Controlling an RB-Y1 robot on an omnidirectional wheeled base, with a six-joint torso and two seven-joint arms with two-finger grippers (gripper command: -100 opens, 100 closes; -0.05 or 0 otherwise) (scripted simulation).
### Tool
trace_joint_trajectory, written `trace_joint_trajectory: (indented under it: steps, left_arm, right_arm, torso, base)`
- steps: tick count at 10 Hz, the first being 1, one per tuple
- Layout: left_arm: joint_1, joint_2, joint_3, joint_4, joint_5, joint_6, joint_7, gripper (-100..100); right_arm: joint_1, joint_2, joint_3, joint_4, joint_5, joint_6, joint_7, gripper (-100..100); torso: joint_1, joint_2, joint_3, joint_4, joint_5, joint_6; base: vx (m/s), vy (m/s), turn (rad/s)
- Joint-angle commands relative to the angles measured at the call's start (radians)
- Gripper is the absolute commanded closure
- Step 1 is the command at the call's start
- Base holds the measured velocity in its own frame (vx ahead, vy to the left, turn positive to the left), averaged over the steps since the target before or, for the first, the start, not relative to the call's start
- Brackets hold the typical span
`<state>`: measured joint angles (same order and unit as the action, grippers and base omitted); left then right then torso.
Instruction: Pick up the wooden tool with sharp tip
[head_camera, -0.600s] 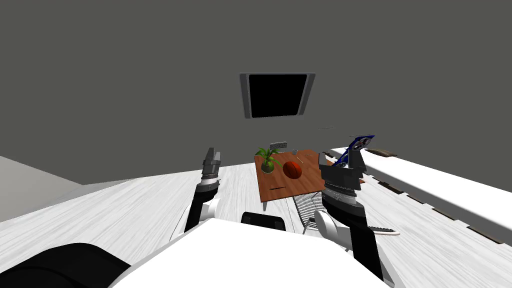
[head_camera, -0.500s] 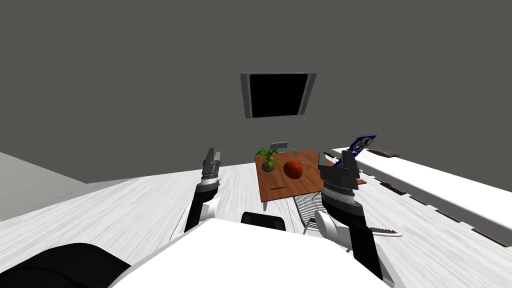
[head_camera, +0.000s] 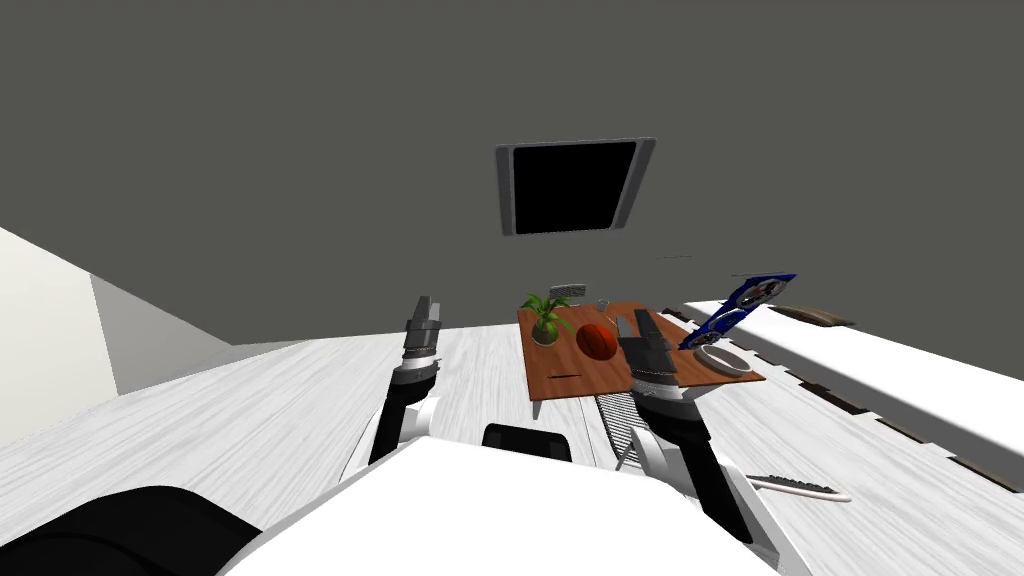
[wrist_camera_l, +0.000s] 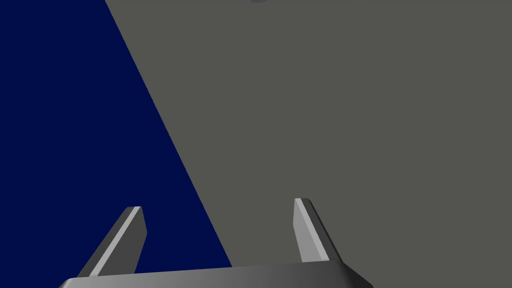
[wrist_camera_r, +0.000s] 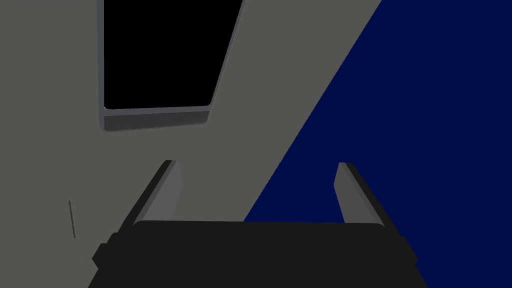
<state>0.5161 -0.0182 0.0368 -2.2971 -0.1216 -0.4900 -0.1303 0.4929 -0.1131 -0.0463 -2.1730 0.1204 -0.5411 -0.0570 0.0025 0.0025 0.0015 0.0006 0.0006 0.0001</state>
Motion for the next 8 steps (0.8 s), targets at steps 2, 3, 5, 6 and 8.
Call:
trace_joint_trajectory:
  steps: [2,3,5,6,8]
  left_arm:
    - [0.000,0.000,0.000,0.000,0.000,0.000,0.000,0]
    - [0.000,0.000,0.000,0.000,0.000,0.000,0.000,0]
    - [0.000,0.000,0.000,0.000,0.000,0.000,0.000,0]
    - [0.000,0.000,0.000,0.000,0.000,0.000,0.000,0]
    - [0.000,0.000,0.000,0.000,0.000,0.000,0.000,0]
  right_arm:
    - [-0.006,-0.022,0.015,0.048,0.063,0.017,0.012,-100]
    - [-0.009,-0.044,0.023,0.091,0.101,0.033,0.020,-100]
    - [-0.012,-0.065,0.033,0.137,0.153,0.050,0.028,-100]
    - [-0.012,-0.065,0.033,0.137,0.171,0.050,0.028,-100]
    - [-0.016,-0.085,0.042,0.187,0.231,0.068,0.037,-100]
  torso:
    - [0.000,0.000,0.000,0.000,0.000,0.000]
    - [-0.001,-0.001,0.000,0.000,0.000,0.000]
    - [-0.001,-0.001,0.000,0.000,0.000,0.000]
    - [0.000,0.000,0.000,0.000,0.000,0.000]
    - [0.000,-0.001,0.000,0.000,0.000,0.000]
  base:
    - [-0.026,0.036,0.106]
    - [-0.027,0.042,0.159]
    - [-0.030,0.041,0.122]
    - [-0.028,0.040,0.115]
    - [-0.031,0.038,0.145]
